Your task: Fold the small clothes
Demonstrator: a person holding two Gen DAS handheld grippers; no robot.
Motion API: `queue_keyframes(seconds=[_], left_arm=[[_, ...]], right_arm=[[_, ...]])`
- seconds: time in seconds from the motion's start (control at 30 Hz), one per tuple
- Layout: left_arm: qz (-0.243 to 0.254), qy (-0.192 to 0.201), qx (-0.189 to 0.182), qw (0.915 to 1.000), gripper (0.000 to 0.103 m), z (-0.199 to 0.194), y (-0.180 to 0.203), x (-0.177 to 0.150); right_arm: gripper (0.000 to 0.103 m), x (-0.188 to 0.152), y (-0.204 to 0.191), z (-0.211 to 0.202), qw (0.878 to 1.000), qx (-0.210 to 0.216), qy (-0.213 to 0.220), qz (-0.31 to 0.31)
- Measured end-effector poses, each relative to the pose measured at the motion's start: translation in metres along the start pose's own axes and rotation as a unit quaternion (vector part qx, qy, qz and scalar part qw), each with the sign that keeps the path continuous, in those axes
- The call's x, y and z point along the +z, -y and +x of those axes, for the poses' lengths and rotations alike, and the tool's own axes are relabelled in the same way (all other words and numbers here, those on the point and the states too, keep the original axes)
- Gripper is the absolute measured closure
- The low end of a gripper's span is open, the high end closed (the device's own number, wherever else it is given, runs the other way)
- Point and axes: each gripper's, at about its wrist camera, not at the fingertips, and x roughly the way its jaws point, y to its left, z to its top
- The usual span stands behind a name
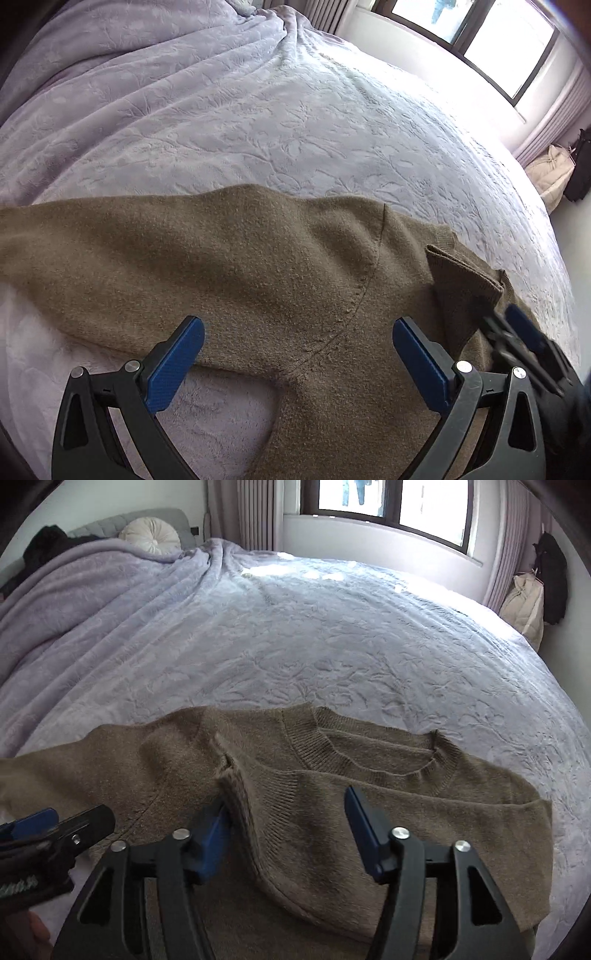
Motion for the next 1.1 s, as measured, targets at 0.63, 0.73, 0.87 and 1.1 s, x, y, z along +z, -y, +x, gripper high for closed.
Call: queue_keyframes(seconds=[0.63,0.73,0.87,1.1], left_arm=[[0.218,-0.052,0.047,0.9734,0.0,0.059,0.168,-0.051],[0.182,-0.043,0.046,0.9812,0.0,0.05,0.143,-0.043],[0.136,-0.032,0.025,0.9899,0.0,0.041,0.145,-0.032],[0.186,-0.051,0.054,0.9798,0.0,0.069,0.182,-0.044]], right_arm=[[0.037,-0.103,0.191,-0.043,0.993,-0.081,-0.068,0.059],[0.036,-0.093,0.202,-0.05,0.992,-0.081,-0.047,0.083],[0.036,-0.07,0.186,-0.032,0.995,-0.058,-0.037,0.069],[0.035,-0.049,0.197,0.018,0.991,-0.077,-0.068,0.09]])
